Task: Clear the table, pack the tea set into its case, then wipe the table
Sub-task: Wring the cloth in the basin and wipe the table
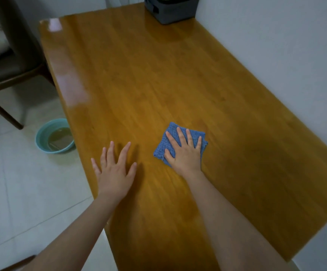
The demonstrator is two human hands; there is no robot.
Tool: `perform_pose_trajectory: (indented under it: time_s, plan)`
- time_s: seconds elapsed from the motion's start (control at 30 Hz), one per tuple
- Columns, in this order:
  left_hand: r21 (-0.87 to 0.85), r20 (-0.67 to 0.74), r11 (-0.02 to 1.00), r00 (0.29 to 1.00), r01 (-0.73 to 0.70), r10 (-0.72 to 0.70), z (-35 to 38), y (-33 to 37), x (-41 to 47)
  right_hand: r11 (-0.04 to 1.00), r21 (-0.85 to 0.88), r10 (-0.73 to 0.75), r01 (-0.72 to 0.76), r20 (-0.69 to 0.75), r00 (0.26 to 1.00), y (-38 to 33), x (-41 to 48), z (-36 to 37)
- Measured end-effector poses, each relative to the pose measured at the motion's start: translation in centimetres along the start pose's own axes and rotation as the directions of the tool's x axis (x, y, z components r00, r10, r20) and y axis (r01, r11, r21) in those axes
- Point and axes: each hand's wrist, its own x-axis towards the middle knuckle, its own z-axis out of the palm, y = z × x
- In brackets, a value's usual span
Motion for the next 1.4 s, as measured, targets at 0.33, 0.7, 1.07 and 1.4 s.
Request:
perform_pose_trajectory:
  time_s: [0.33, 0.7, 1.07, 1.4]
  plan:
    - [0.102, -0.098, 0.994, 0.995, 0.037, -0.027, 2.5, 5.7, 0.0, 0.989, -0.012, -0.148, 0.148, 0.02, 0.989, 6.4, 1.7, -0.7]
    - [0.011, -0.087, 0.996, 0.992, 0.088, -0.087, 4.0, 12.6, 0.3, 0.988, -0.048, -0.148, 0.148, 0.008, 0.989, 12.7, 2.9, -1.6]
    - [-0.006, -0.039, 0.987, 0.987, 0.158, -0.158, 6.5, 18.5, 0.4, 0.983, -0.051, -0.175, 0.176, 0.029, 0.984, 20.1, 5.2, -3.0]
    - [-0.059, -0.059, 0.974, 0.973, 0.22, -0.224, 10.4, 28.9, 2.6, 0.972, -0.053, -0.229, 0.231, 0.03, 0.973, 31.1, 9.4, -4.9]
